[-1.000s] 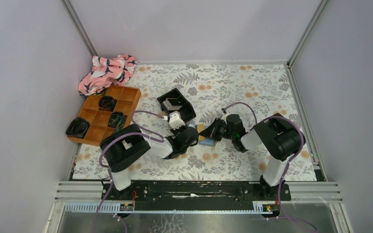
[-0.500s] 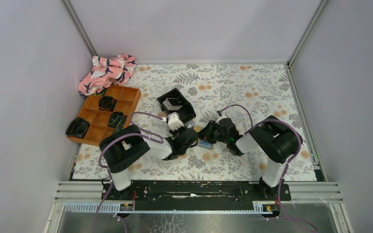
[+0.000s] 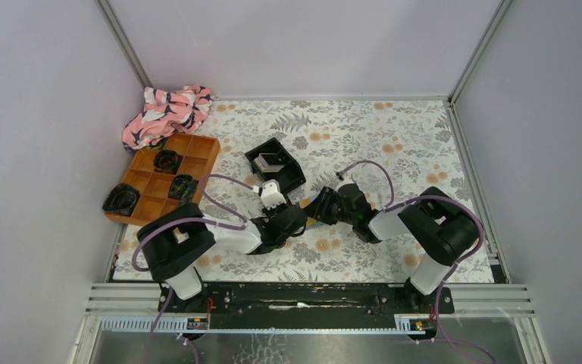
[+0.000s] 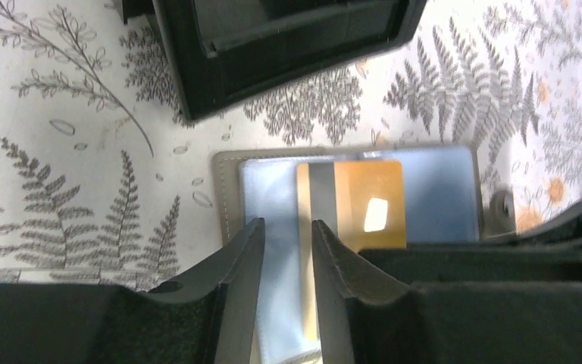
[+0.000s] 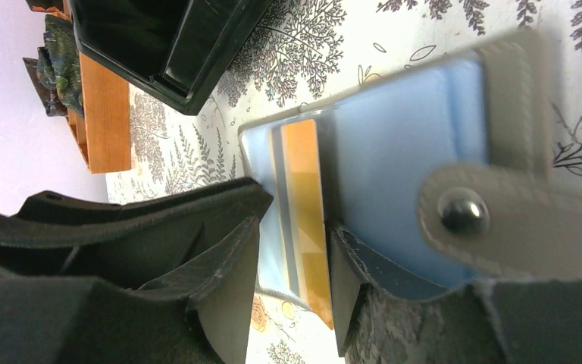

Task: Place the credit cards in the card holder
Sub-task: Insert the credit card into the card holder.

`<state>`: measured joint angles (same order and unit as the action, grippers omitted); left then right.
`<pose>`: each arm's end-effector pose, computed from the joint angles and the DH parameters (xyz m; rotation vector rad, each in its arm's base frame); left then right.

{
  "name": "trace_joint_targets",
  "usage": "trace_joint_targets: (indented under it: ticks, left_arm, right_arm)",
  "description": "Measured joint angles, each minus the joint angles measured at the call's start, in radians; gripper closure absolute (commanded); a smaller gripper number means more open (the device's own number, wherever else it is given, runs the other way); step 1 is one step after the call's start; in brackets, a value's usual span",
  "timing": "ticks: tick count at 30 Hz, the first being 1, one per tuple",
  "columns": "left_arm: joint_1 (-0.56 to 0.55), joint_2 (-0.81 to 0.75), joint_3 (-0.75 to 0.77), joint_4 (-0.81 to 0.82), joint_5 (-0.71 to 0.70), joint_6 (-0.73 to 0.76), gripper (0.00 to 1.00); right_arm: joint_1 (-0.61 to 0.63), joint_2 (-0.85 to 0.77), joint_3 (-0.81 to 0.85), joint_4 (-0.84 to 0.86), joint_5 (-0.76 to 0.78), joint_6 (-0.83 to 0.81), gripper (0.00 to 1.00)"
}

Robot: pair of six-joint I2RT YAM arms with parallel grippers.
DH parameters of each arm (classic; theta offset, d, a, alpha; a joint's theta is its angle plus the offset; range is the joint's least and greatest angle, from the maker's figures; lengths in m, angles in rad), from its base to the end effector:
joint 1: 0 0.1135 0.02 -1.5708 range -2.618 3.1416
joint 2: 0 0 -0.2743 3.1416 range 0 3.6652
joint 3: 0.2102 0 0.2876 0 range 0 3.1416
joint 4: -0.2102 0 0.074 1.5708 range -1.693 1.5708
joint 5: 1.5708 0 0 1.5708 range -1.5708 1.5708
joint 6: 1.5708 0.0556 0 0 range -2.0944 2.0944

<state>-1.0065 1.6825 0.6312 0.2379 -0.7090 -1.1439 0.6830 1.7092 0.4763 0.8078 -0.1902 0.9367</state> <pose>0.2029 -0.2528 0.0873 -0.4647 2.1290 -0.3752 0.2454 0.2132 0.0867 0.1444 2.2044 1.1750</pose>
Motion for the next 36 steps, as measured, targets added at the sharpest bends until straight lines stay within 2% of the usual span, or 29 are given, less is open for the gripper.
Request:
trace_joint_targets:
  ticks: [9, 14, 18, 25, 36]
  left_arm:
    - [-0.007, -0.128, -0.070, -0.141, 0.026, -0.004, 0.60]
    - [-0.008, -0.207, -0.143, -0.142, 0.024, -0.012, 0.60]
    - [-0.008, -0.245, -0.181, -0.136, 0.021, -0.022, 0.64]
    - [-0.014, -0.187, -0.161, -0.102, -0.001, -0.024, 0.76]
    - [-0.016, -0.038, -0.092, 0.017, -0.034, -0.026, 0.83]
  right_arm:
    - [0.004, -0.005, 0.019, -0.041, 0.006, -0.035, 0.54]
    - [0.004, -0.005, 0.027, -0.053, 0.005, -0.055, 0.54]
    - [0.005, -0.005, 0.038, -0.069, 0.004, -0.074, 0.53]
    - [0.008, -0.011, 0.074, -0.133, 0.005, -0.128, 0.50]
    - [0.021, -0.055, 0.151, -0.340, 0.081, -0.277, 0.48]
